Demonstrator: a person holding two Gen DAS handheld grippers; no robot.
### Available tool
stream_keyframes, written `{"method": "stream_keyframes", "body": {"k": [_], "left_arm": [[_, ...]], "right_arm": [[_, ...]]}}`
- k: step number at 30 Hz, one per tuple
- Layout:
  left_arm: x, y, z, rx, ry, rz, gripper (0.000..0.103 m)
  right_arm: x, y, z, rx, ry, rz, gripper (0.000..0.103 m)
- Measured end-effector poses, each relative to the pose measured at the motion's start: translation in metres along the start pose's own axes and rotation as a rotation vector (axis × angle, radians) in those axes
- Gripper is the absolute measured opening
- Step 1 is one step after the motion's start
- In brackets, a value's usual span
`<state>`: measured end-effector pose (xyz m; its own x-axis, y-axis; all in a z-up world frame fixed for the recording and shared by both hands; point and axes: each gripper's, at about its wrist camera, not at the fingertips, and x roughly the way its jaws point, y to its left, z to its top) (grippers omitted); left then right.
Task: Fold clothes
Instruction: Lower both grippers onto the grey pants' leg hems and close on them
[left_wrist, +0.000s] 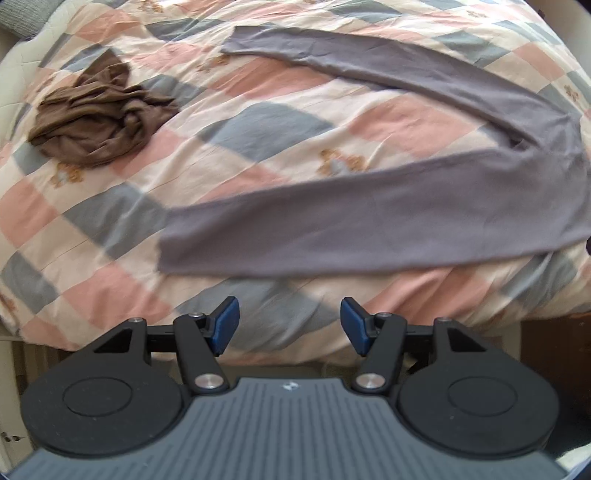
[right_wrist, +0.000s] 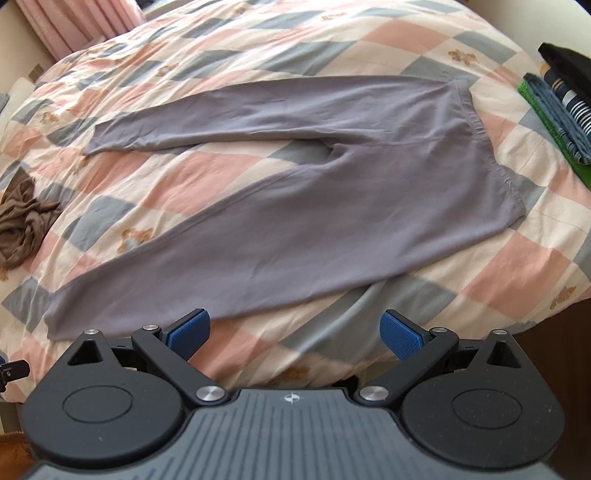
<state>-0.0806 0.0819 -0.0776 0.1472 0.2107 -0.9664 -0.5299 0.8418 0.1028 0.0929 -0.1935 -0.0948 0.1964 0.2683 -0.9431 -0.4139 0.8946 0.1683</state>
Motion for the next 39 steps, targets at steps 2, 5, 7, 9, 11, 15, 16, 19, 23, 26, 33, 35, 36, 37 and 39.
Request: {"method": "stream_keyframes", "body": {"k": [2, 5, 7, 9, 11, 15, 16, 19, 23, 26, 33, 35, 36, 37, 39], "left_arm": [[0.006, -0.018, 0.019, -0.01, -0.004, -0.012, 0.057], [0.018, -0.052, 0.053, -0.016, -0.038, -0.037, 0.059], [0.03, -0.075, 0.075, -0.015, -0.066, -0.044, 0.061], [0.045, -0.095, 0.098, -0.012, -0.088, -0.05, 0.062], [0.065, -0.116, 0.123, 0.027, -0.108, -0.046, 0.062], [0.108, -0.144, 0.172, 0.169, -0.161, -0.04, 0.062], [0.12, -0.149, 0.184, 0.206, -0.175, -0.044, 0.061], [0.15, -0.155, 0.23, 0.303, -0.222, -0.094, 0.057], [0.179, -0.162, 0.29, 0.485, -0.298, -0.156, 0.056], [0.202, -0.167, 0.33, 0.636, -0.331, -0.161, 0.057], [0.246, -0.158, 0.386, 0.883, -0.297, -0.137, 0.057], [0.259, -0.152, 0.398, 0.937, -0.266, -0.129, 0.058], [0.265, -0.148, 0.403, 0.96, -0.239, -0.125, 0.059], [0.273, -0.144, 0.408, 0.984, -0.207, -0.121, 0.059], [0.289, -0.139, 0.415, 1.033, -0.152, -0.11, 0.058]], "right_arm": [[0.007, -0.02, 0.021, 0.009, 0.006, 0.0, 0.101], [0.016, -0.055, 0.055, 0.018, -0.003, 0.013, 0.101], [0.024, -0.082, 0.078, 0.011, -0.018, 0.03, 0.101], [0.031, -0.108, 0.1, -0.006, -0.054, 0.06, 0.1], [0.039, -0.134, 0.119, -0.04, -0.121, 0.107, 0.097], [0.072, -0.177, 0.156, -0.147, -0.186, 0.166, 0.094], [0.084, -0.185, 0.167, -0.177, -0.177, 0.167, 0.094], [0.118, -0.199, 0.201, -0.276, -0.147, 0.177, 0.094], [0.153, -0.205, 0.25, -0.403, -0.158, 0.197, 0.092], [0.177, -0.203, 0.289, -0.524, -0.157, 0.218, 0.088], [0.22, -0.208, 0.342, -0.729, -0.079, 0.197, 0.083], [0.227, -0.215, 0.35, -0.749, -0.035, 0.205, 0.083], [0.23, -0.218, 0.354, -0.756, -0.013, 0.208, 0.083], [0.235, -0.222, 0.359, -0.757, 0.009, 0.215, 0.083], [0.243, -0.228, 0.366, -0.741, 0.058, 0.238, 0.083]]}}
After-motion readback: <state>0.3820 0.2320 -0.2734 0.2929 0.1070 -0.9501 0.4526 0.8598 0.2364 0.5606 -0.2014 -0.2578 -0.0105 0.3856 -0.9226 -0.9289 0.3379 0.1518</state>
